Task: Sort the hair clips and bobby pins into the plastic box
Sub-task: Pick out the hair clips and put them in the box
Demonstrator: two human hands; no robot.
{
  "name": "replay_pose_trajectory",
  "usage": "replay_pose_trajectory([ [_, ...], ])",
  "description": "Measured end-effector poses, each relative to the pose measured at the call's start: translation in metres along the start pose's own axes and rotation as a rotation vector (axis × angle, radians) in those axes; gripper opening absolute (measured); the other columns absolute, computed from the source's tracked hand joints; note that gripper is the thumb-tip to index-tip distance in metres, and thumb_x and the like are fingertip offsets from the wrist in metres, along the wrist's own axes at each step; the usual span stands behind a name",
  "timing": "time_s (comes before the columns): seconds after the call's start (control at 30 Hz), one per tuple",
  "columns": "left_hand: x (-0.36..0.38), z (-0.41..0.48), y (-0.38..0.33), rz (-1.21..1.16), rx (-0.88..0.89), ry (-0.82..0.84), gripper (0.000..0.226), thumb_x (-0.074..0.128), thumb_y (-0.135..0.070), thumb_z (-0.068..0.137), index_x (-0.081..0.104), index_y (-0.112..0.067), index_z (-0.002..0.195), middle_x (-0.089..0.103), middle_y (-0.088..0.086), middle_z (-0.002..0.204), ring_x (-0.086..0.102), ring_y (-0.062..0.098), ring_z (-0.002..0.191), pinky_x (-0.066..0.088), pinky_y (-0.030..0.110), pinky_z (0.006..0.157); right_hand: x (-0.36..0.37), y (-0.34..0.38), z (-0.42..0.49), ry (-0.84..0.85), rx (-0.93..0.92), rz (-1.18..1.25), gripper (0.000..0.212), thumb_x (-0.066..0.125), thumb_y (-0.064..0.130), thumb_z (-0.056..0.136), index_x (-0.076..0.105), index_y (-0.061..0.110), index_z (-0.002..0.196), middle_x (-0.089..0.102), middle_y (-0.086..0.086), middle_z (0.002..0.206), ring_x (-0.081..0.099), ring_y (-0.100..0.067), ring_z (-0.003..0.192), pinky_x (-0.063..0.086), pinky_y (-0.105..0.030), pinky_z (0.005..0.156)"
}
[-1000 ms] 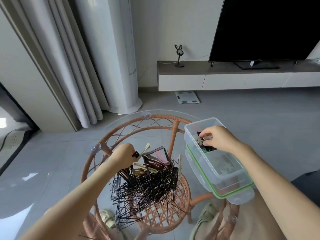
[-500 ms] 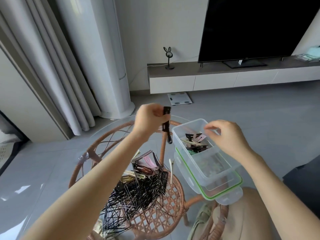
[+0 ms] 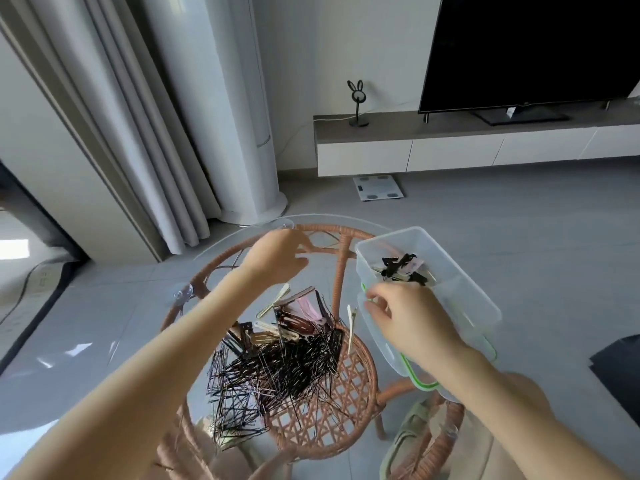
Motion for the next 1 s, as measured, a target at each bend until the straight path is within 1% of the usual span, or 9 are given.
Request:
replay_pose_trajectory([
  [0.1,0.009,-0.045,0.08,0.176,-0.182,0.133,0.031,0.058,-0.021,0.087,0.06,-0.02,0.118,0.057,0.002,0.131,0.058,0.022,0.113,0.044,0.034,0.1,0.049,0.016,-0.007,0.203,0.08,-0.186,0.024,0.047,0.019,0.093,0.054,0.007,0.112,0.067,-0.008,0.094,0.055,-0.019,0.072,0.038,-0.025,0.059],
  [0.23,0.027,-0.088,0.131,0.088,-0.209,0.215,0.028,0.063,-0.02,0.084,0.064,-0.02,0.112,0.06,-0.001,0.126,0.052,0.019,0.122,0.04,0.037,0.106,0.08,0.014,-0.004,0.197,0.238,-0.227,0.036,0.046,0.002,0.089,0.039,0.006,0.124,0.06,-0.012,0.106,0.062,-0.023,0.086,0.049,-0.027,0.066],
  [0.37,0.039,-0.099,0.143,0.004,-0.227,0.109,0.029,0.067,-0.029,0.081,0.066,-0.023,0.109,0.056,0.002,0.126,0.056,0.024,0.112,0.045,0.037,0.1,0.08,0.014,0.002,0.121,0.307,-0.188,0.026,0.044,0.005,0.091,0.042,0.006,0.117,0.06,-0.011,0.104,0.063,-0.021,0.084,0.045,-0.023,0.063],
  [0.5,0.045,-0.096,0.139,0.017,-0.238,0.054,0.033,0.065,-0.036,0.081,0.065,-0.021,0.111,0.059,0.006,0.116,0.058,0.023,0.103,0.047,0.032,0.09,0.079,0.011,0.011,0.121,0.352,-0.234,0.017,0.041,0.008,0.093,0.05,0.002,0.107,0.063,-0.011,0.102,0.063,-0.024,0.087,0.041,-0.025,0.062],
  [0.63,0.05,-0.092,0.134,0.022,-0.197,0.16,0.043,0.067,-0.04,0.079,0.06,-0.02,0.117,0.058,0.006,0.12,0.057,0.022,0.107,0.048,0.033,0.094,0.09,0.019,0.016,0.2,0.363,-0.288,0.018,0.04,0.004,0.092,0.053,0.001,0.105,0.063,-0.012,0.098,0.056,-0.022,0.076,0.042,-0.026,0.06],
  [0.73,0.051,-0.093,0.135,0.01,-0.153,0.248,0.056,0.072,-0.035,0.075,0.054,-0.018,0.125,0.056,0.004,0.121,0.054,0.02,0.109,0.045,0.032,0.097,0.095,0.019,0.017,0.207,0.376,-0.225,0.011,0.046,0.006,0.091,0.054,0.003,0.099,0.061,-0.008,0.086,0.051,-0.02,0.069,0.043,-0.026,0.058],
  [0.87,0.053,-0.091,0.132,-0.046,-0.111,0.306,0.045,0.072,-0.031,0.076,0.057,-0.014,0.116,0.059,0.001,0.106,0.05,0.013,0.089,0.044,0.023,0.081,0.084,0.018,0.016,0.102,0.38,-0.133,0.012,0.053,0.016,0.087,0.057,0.005,0.09,0.055,-0.007,0.082,0.048,-0.021,0.065,0.031,-0.022,0.049],
  [0.93,0.054,-0.087,0.13,-0.045,-0.108,0.356,0.04,0.071,-0.031,0.078,0.06,-0.012,0.112,0.057,-0.002,0.1,0.049,0.011,0.087,0.039,0.019,0.075,0.082,0.023,0.022,0.075,0.353,-0.082,0.011,0.055,0.019,0.086,0.055,0.008,0.084,0.058,-0.008,0.084,0.05,-0.02,0.064,0.025,-0.019,0.042],
  [1.0,0.054,-0.083,0.129,-0.034,-0.087,0.396,0.036,0.07,-0.032,0.078,0.064,-0.013,0.108,0.058,-0.004,0.097,0.05,0.011,0.087,0.037,0.016,0.069,0.088,0.029,0.031,0.105,0.33,-0.044,0.015,0.056,0.021,0.086,0.055,0.007,0.082,0.061,-0.007,0.087,0.053,-0.019,0.065,0.026,-0.017,0.041],
])
Point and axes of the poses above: each hand's wrist, its own z-axis towards the middle knuckle, its own x-axis out of the palm, y = z × x, the point moved 6 cm from there along z, towards the middle knuckle
